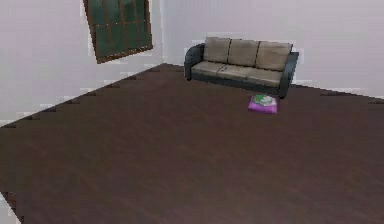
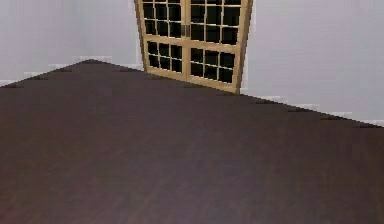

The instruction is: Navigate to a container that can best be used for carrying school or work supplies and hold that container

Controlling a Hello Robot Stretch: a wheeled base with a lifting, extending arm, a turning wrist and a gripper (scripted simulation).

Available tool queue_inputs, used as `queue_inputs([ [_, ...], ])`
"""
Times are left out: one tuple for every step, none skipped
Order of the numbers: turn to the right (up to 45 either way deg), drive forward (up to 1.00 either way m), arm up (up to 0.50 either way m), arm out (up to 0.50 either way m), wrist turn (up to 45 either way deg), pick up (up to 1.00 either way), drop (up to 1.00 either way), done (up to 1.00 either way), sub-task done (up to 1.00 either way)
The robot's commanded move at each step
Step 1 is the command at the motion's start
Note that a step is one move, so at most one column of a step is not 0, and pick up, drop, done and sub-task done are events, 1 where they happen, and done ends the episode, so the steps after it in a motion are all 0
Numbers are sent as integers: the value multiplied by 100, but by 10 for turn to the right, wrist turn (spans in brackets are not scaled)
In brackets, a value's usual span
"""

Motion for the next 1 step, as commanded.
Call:
queue_inputs([
  [390,0,0,0,0,0,0,0,0],
])
